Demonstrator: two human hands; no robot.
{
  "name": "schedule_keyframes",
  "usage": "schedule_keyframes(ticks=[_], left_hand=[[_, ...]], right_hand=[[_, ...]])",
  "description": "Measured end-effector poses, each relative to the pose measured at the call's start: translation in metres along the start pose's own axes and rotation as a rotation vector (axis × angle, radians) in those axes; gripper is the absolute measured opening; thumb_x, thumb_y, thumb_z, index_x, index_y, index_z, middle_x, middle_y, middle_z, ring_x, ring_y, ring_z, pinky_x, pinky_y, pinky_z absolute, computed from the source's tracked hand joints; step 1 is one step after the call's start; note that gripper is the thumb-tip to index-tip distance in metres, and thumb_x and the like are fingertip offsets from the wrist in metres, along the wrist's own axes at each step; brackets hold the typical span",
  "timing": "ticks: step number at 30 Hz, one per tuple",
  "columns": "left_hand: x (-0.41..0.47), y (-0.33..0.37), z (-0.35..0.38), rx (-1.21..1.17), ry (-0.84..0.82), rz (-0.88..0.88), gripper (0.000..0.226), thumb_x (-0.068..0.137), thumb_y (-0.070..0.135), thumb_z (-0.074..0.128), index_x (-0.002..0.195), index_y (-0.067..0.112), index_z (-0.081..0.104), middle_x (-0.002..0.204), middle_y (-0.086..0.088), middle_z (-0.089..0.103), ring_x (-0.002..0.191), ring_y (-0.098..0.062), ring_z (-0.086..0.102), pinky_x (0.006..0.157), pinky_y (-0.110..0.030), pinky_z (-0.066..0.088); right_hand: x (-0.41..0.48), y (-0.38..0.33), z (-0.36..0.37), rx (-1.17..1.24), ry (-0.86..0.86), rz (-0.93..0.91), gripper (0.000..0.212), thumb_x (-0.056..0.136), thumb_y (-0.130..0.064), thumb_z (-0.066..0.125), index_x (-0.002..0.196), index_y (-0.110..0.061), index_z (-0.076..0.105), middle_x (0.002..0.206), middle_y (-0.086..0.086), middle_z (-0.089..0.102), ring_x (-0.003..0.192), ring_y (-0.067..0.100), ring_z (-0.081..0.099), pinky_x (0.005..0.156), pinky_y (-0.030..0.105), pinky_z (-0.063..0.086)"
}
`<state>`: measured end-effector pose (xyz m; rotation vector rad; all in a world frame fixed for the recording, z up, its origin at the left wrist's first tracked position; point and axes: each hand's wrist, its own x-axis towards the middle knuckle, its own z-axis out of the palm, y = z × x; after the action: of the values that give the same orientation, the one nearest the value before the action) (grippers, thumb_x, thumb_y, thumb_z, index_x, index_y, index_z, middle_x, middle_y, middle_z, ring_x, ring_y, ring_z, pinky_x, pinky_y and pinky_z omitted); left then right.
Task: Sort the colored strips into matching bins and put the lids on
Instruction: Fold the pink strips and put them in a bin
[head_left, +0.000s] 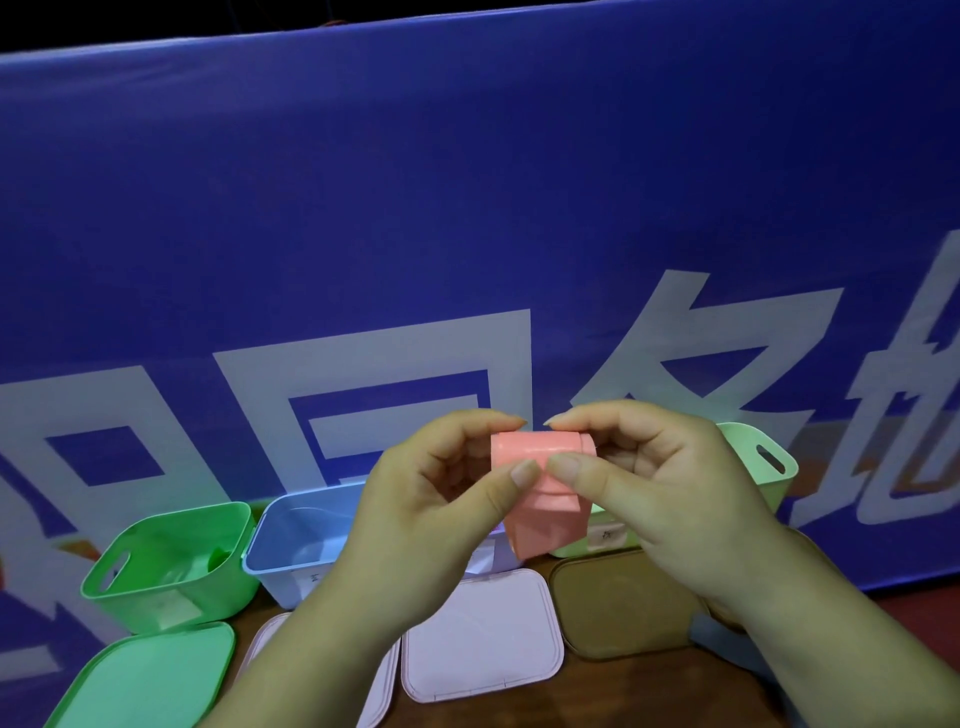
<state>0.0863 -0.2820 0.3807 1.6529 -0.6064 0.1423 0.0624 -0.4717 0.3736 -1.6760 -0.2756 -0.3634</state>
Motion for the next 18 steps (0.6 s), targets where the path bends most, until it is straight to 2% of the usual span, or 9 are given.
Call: schedule_keyframes(ticks=[3, 6, 8, 13, 18], left_hand=[[-0.001, -0.004, -0.002, 0.118, -0.005, 0.075, 0.030, 0.079, 0.041, 0.072, 0.108, 0.034, 0.071, 0.107, 0.014, 0.071, 0.100, -0.012, 0.067, 0.079, -0.024, 0.058], [0.000, -0.007, -0.003, 0.184, 0.004, 0.185, 0.026, 0.081, 0.036, 0.069, 0.107, 0.034, 0.071, 0.110, 0.010, 0.070, 0.103, -0.019, 0.066, 0.083, -0.029, 0.057], [0.001, -0.009, -0.004, 0.183, 0.025, 0.206, 0.024, 0.080, 0.034, 0.072, 0.104, 0.033, 0.073, 0.107, 0.009, 0.072, 0.101, -0.021, 0.067, 0.083, -0.029, 0.057], [0.001, -0.007, 0.001, 0.045, 0.092, 0.060, 0.016, 0.075, 0.028, 0.081, 0.090, 0.033, 0.078, 0.091, 0.010, 0.076, 0.086, -0.014, 0.071, 0.071, -0.020, 0.057], [0.000, -0.005, 0.003, -0.045, 0.131, -0.025, 0.018, 0.071, 0.029, 0.070, 0.088, 0.027, 0.076, 0.085, 0.011, 0.076, 0.080, -0.006, 0.070, 0.061, -0.015, 0.054]], right_hand=[[0.001, 0.000, 0.000, 0.037, 0.005, 0.016, 0.030, 0.071, -0.036, 0.080, 0.097, -0.022, 0.075, 0.091, 0.002, 0.076, 0.086, 0.021, 0.073, 0.079, 0.042, 0.061], [0.001, -0.002, 0.000, 0.057, 0.004, 0.033, 0.031, 0.068, -0.036, 0.074, 0.094, -0.018, 0.076, 0.084, 0.000, 0.076, 0.081, 0.016, 0.073, 0.073, 0.030, 0.059], [0.000, -0.002, 0.000, 0.057, -0.002, 0.042, 0.030, 0.068, -0.035, 0.072, 0.094, -0.019, 0.076, 0.084, -0.001, 0.076, 0.080, 0.015, 0.073, 0.072, 0.028, 0.060], [0.000, 0.004, 0.002, -0.013, 0.047, 0.013, 0.026, 0.072, -0.039, 0.075, 0.097, -0.029, 0.076, 0.091, 0.000, 0.075, 0.080, 0.021, 0.073, 0.080, 0.043, 0.060], [-0.005, 0.007, 0.003, -0.094, 0.045, -0.082, 0.016, 0.081, -0.036, 0.076, 0.097, -0.036, 0.076, 0.094, -0.012, 0.075, 0.092, 0.013, 0.071, 0.072, 0.025, 0.058]])
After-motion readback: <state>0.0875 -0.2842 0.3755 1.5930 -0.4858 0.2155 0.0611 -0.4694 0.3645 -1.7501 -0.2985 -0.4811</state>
